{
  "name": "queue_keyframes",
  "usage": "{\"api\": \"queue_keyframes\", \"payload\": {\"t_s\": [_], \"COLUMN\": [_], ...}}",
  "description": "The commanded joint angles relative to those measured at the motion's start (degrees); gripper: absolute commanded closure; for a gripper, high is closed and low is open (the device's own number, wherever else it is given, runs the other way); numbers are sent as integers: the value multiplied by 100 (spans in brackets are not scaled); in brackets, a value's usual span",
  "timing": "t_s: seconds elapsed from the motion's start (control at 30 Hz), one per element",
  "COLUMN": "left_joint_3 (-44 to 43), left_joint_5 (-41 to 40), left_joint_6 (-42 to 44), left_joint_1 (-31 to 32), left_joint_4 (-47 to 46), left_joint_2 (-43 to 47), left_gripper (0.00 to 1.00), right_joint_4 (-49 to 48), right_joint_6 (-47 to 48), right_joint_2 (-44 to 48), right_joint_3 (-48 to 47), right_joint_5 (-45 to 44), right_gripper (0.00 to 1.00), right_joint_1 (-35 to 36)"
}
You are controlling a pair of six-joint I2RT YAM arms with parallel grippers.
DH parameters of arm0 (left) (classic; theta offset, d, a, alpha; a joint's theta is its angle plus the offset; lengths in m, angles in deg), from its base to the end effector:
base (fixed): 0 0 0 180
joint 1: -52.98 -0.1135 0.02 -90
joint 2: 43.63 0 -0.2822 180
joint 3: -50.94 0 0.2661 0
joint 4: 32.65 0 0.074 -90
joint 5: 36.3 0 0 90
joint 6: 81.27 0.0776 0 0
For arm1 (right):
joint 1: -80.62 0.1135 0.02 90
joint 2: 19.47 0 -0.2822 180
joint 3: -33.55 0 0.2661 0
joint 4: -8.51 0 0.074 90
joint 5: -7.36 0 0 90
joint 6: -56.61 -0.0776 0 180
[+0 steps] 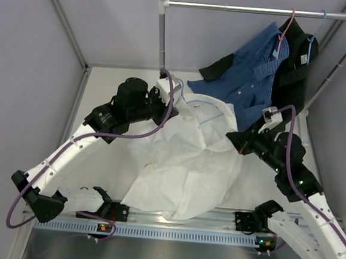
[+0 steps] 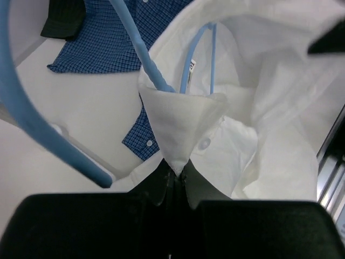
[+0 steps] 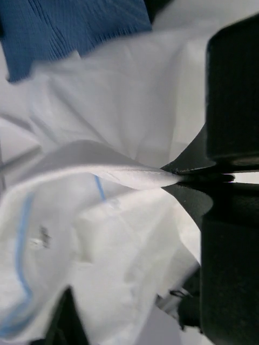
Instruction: Place the shirt on the hanger
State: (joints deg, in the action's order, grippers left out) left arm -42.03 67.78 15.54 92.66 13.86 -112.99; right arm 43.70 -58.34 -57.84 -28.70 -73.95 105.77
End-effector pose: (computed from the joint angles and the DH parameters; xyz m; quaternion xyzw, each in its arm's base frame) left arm 0.2203 -0.2073 0.4261 0.3887 0.7332 -0.2532 0.4972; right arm 0.1669 0.0913 0.3668 -0.0494 0.7710 0.3207 0.5479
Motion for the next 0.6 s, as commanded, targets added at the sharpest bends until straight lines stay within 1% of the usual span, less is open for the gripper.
{"api": "queue_keyframes", "payload": {"t_s": [0.0, 0.03, 0.07, 0.1, 0.13, 0.2, 0.27, 0.3, 0.33, 0.37, 0.4, 0.43, 0.47, 0.5, 0.53, 0.57], "left_joint_3": [-155, -92, -74, -92, -127, -171, -66, -4, 127, 206, 277, 347, 478, 549, 628, 786], "left_joint_5": [-829, -559, 79, 381, 654, 1146, 1202, 1054, 974, 895, 851, 859, 876, 850, 807, 745], "left_joint_6": [-1339, -1462, -1498, -1516, -1542, -1568, -1586, -1630, -1647, -1648, -1613, -1560, -1464, -1393, -1236, -1148], "left_joint_1": [-31, -31, -31, -31, -31, -31, -31, -39, -48, -48, -57, -57, -57, -57, -57, -57], "left_joint_4": [-1236, -1438, -1745, -1843, -1888, -1950, -2011, -2055, -2099, -2134, -2222, -2257, -2284, -2293, -2301, -2301], "left_joint_2": [168, 212, 221, 195, 152, 55, 72, 124, 151, 195, 256, 283, 335, 379, 475, 520], "left_gripper": [100, 100, 100, 100, 100, 100, 100, 100, 100, 100, 100, 100, 100, 100, 100, 100], "right_joint_4": [-1237, -1544, -1573, -1460, -1425, -1442, -1345, -1232, -1179, -1169, -1169, -1117, -916, -827, -748, -556], "right_joint_6": [-1047, -995, -777, -635, -477, -186, 41, 130, 313, 367, 412, 464, 473, 508, 526, 596], "right_joint_2": [234, 190, -19, -161, -310, -697, -829, -804, -708, -655, -602, -541, -322, -138, 56, 536], "right_joint_3": [736, 912, 922, 879, 800, 799, 895, 904, 974, 1018, 1036, 1019, 984, 957, 914, 896], "right_joint_5": [1004, 768, 540, 111, 11, -147, -445, -1073, -1297, -1447, -1492, -1467, -1397, -1057, -914, -643], "right_gripper": [100, 100, 100, 100, 100, 100, 100, 100, 100, 96, 86, 71, 47, 43, 41, 33], "right_joint_1": [630, 910, 1444, 1675, 2000, 2152, 2161, 2161, 2152, 2152, 2161, 2161, 2161, 2152, 2152, 2161]}}
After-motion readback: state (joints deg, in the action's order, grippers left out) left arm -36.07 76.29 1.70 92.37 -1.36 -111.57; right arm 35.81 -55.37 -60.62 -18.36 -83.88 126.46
